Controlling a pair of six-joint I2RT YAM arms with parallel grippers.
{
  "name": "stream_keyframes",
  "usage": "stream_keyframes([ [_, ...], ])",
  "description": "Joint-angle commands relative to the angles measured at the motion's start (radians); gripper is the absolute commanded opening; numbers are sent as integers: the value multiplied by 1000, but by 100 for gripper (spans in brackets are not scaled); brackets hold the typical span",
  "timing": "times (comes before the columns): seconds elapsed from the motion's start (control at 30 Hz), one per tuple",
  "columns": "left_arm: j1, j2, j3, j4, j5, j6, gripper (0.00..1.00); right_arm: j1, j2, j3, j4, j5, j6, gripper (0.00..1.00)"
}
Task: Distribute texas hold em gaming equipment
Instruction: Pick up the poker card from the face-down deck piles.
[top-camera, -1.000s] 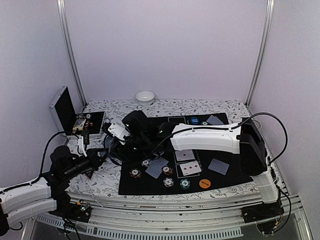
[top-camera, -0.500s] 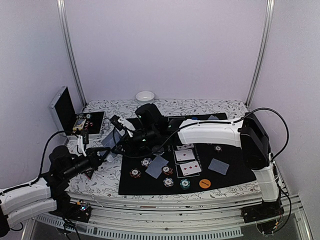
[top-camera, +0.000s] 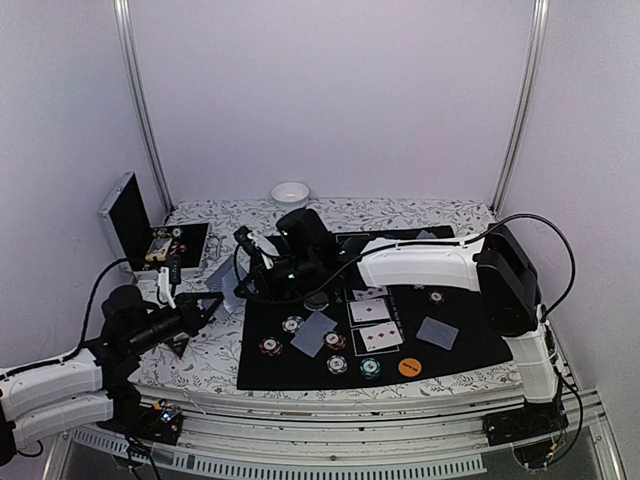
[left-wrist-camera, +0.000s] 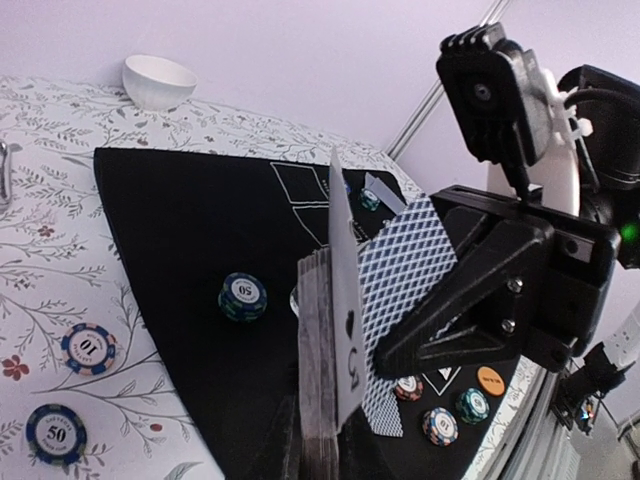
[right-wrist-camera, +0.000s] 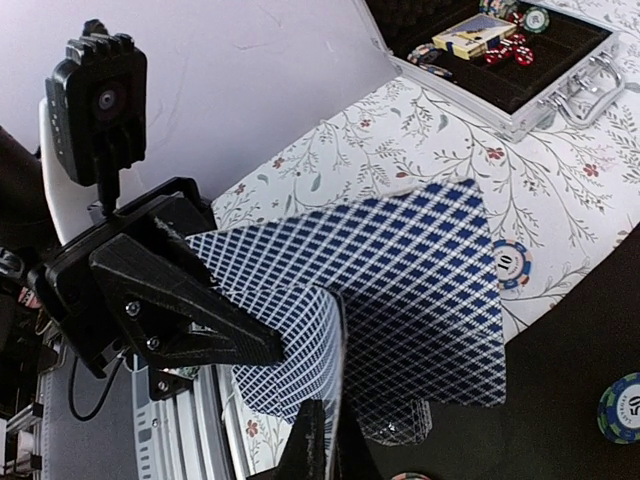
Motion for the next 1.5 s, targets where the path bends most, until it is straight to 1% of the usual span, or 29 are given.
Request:
stream_keyframes([
  [0.0,7,139,43,-64,9,-21,0,-29,81,62,-16,72,26,2],
  [0.1,47,292,64,-32,76,-47,0,-28,166,113,-22,75,42,1],
  [0.2,99,415,48,55,150,-91,0,-29,187,122,-16,101,51,1],
  [0.27,117,480,40,104,164,-104,0,-28,198,123,-14,106,53,1],
  [0.5,152,610,64,113,172,-93,0,-33,245,131,-16,103,65,1],
  [0.63,174,657,66,106,170,-87,0,-40,240,115,-20,130,73,1],
  [0.77,178,693,73,104,174,-75,6,-53,229,98,-19,129,75,1],
  [0.9,179,730,81,109,175,-74,8,-54,237,104,-21,113,68,1],
  [1.0,180,753,89,109,180,-75,11,-55,235,101,-23,119,72,1],
  [1.1,181,765,97,108,187,-73,16,-57,230,97,-28,129,74,1],
  [1.27,181,768,104,100,182,-71,21,-60,237,96,-35,124,78,1],
  [1.47,182,775,105,103,180,-70,19,-60,233,91,-37,115,86,1],
])
